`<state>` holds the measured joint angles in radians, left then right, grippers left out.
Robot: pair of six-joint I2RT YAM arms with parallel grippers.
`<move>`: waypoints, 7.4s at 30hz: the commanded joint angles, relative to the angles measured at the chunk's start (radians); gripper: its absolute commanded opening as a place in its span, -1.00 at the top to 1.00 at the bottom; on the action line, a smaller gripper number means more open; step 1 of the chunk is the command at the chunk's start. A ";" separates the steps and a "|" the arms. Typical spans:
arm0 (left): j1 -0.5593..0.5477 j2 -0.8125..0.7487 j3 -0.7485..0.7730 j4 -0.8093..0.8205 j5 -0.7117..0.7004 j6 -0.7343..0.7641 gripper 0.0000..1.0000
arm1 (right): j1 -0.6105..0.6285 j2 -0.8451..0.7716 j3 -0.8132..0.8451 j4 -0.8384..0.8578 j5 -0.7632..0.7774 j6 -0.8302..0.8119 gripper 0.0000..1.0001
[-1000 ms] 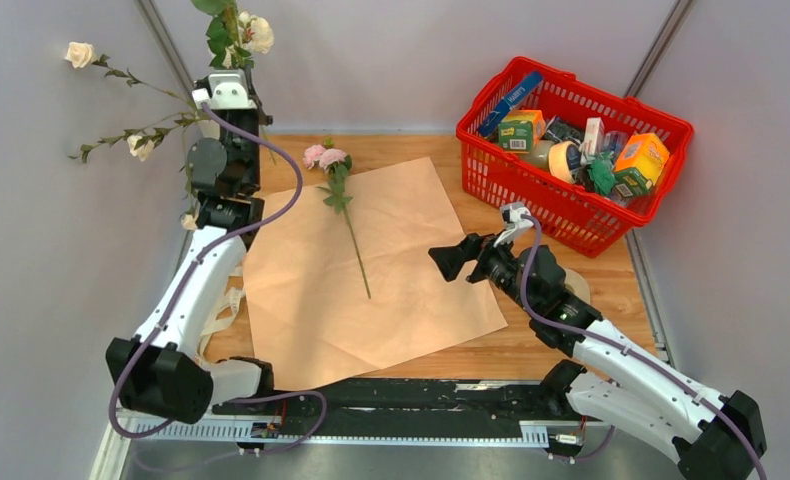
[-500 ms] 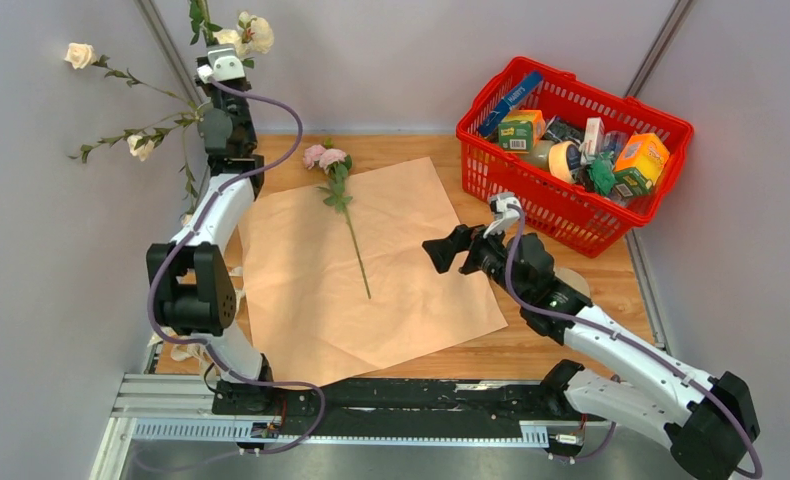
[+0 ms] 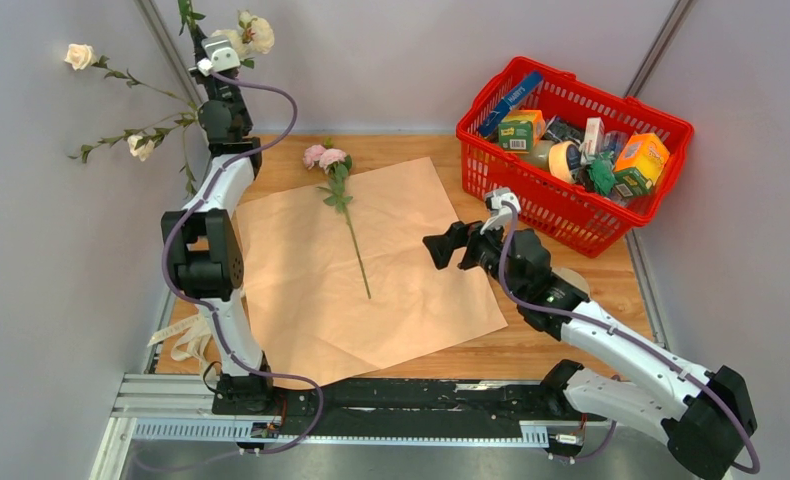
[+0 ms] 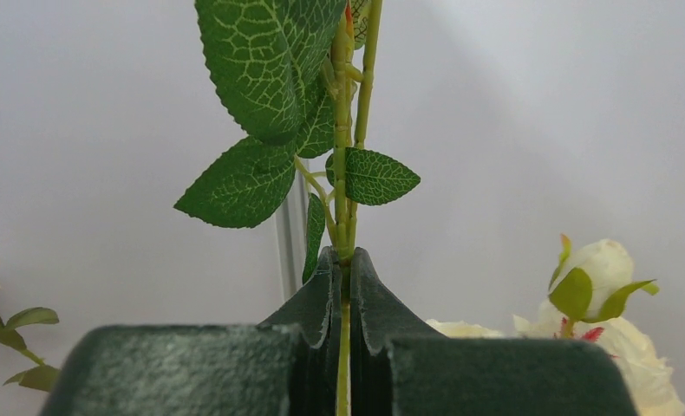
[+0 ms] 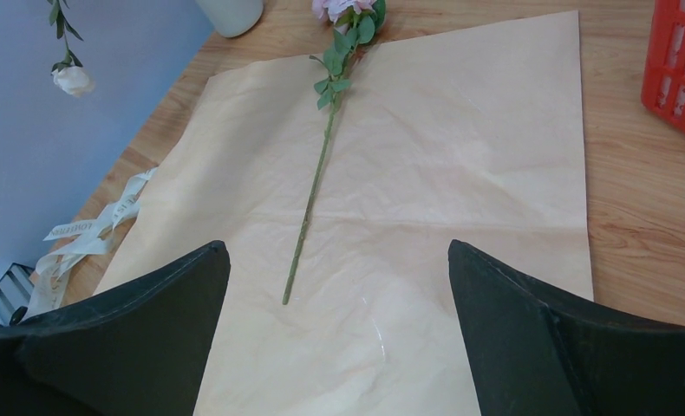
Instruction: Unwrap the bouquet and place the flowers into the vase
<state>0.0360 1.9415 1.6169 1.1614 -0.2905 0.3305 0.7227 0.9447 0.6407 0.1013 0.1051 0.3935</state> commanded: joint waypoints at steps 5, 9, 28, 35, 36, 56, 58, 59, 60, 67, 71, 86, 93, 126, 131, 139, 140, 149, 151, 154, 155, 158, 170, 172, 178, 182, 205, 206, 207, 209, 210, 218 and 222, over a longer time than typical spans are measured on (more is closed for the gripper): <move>0.030 0.027 0.078 0.052 0.020 0.074 1.00 | -0.025 0.022 0.056 0.015 -0.002 -0.033 -1.00; 0.038 0.039 0.064 0.046 0.019 0.084 1.00 | -0.042 0.028 0.054 0.020 -0.027 -0.025 -1.00; 0.050 0.132 -0.052 -0.144 -0.070 -0.082 0.99 | -0.062 -0.007 0.056 0.026 -0.070 -0.013 -1.00; 0.050 0.059 -0.124 -0.232 -0.009 -0.198 0.45 | -0.062 -0.021 0.057 0.017 -0.087 -0.004 -1.00; 0.050 0.047 -0.146 -0.247 -0.001 -0.214 0.29 | -0.062 -0.021 0.059 0.015 -0.088 0.001 -1.00; 0.050 -0.430 -0.436 -0.719 0.159 -0.482 -0.24 | -0.062 0.020 0.067 -0.008 -0.188 0.117 -1.00; 0.050 -0.469 -0.436 -0.797 0.174 -0.507 -0.25 | -0.062 0.041 0.063 -0.006 -0.188 0.137 -1.00; 0.050 -0.501 -0.436 -0.856 0.195 -0.519 -0.25 | -0.062 0.055 0.063 -0.005 -0.188 0.148 -1.00; 0.050 -0.518 -0.437 -0.883 0.204 -0.542 -0.25 | -0.062 0.074 0.065 -0.002 -0.186 0.166 -0.99; 0.050 -0.714 -0.457 -1.262 0.387 -0.703 -0.25 | -0.059 0.213 0.109 0.018 -0.226 0.226 -0.72; 0.047 -0.831 -0.563 -1.374 0.512 -0.815 -0.25 | -0.052 0.313 0.158 0.029 -0.208 0.234 -0.43; -0.117 -1.150 -0.969 -1.506 0.728 -0.809 -0.27 | 0.078 0.771 0.411 0.011 -0.013 0.194 0.05; -0.119 -1.268 -0.997 -1.559 0.673 -0.754 -0.29 | 0.142 0.989 0.625 -0.069 0.076 0.139 0.08; -0.117 -1.326 -1.003 -1.606 0.564 -0.771 -0.30 | 0.254 1.335 0.979 -0.239 0.334 -0.011 0.76; -0.117 -1.336 -1.000 -1.608 0.545 -0.798 -0.29 | 0.256 1.303 0.996 -0.238 0.309 -0.005 1.00; -0.119 -1.299 -0.971 -1.605 0.559 -0.847 -0.27 | 0.256 1.129 0.904 -0.180 0.248 0.059 1.00; -0.117 -1.284 -0.970 -1.586 0.570 -0.866 -0.26 | 0.256 1.100 0.878 -0.157 0.236 0.067 1.00; -0.117 -1.193 -0.999 -1.413 0.636 -0.942 -0.32 | 0.259 0.800 0.466 0.099 0.075 0.194 1.00; -0.119 -1.165 -1.023 -1.338 0.678 -0.990 -0.33 | 0.264 0.722 0.386 0.147 0.058 0.220 1.00; -0.117 -1.123 -1.083 -1.139 0.746 -1.112 -0.33 | 0.270 0.640 0.272 0.234 0.030 0.261 1.00; -0.117 -1.116 -1.115 -1.107 0.751 -1.133 -0.33 | 0.273 0.616 0.237 0.268 0.016 0.274 1.00; -0.119 -1.081 -1.163 -0.956 0.766 -1.194 -0.33 | 0.290 0.559 0.163 0.339 -0.008 0.303 1.00; -0.169 -1.029 -1.227 -0.784 0.772 -1.262 -0.33 | 0.373 0.442 0.083 0.417 -0.047 0.311 1.00; -0.176 -1.020 -1.236 -0.769 0.774 -1.275 -0.24 | 0.388 0.436 0.080 0.419 -0.042 0.311 1.00; -0.177 -1.075 -1.261 -0.764 0.746 -1.300 0.70 | 0.408 0.434 0.068 0.405 -0.015 0.311 1.00; -0.177 -1.110 -1.243 -0.808 0.715 -1.269 1.00 | 0.408 0.444 0.063 0.396 -0.030 0.291 0.97; -0.177 -0.994 -0.663 -0.791 0.143 -0.305 1.00 | 0.408 0.129 -0.029 0.186 0.194 0.111 -1.00; -0.177 -0.977 -0.638 -0.764 0.123 -0.270 1.00 | 0.409 0.123 -0.027 0.184 0.197 0.102 -1.00; -0.177 -0.942 -0.629 -0.720 0.111 -0.222 1.00 | 0.406 0.117 -0.027 0.183 0.199 0.094 -1.00; -0.174 -0.893 -0.611 -0.630 0.102 -0.150 1.00 | 0.406 0.112 -0.026 0.181 0.203 0.082 -1.00; -0.173 -0.879 -0.595 -0.597 0.099 -0.133 1.00 | 0.406 0.112 -0.024 0.181 0.203 0.073 -1.00; -0.081 -0.664 -0.451 -0.408 0.155 -0.143 1.00 | 0.389 0.149 0.025 0.172 0.193 0.039 -1.00; -0.042 -0.532 -0.379 -0.340 0.154 -0.165 1.00 | 0.365 0.187 0.053 0.176 0.148 0.059 -1.00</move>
<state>-0.0410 1.3262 1.1553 0.6590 -0.1558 0.1650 1.1091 1.1019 0.6334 0.2661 0.2817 0.4610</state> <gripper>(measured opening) 0.036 0.998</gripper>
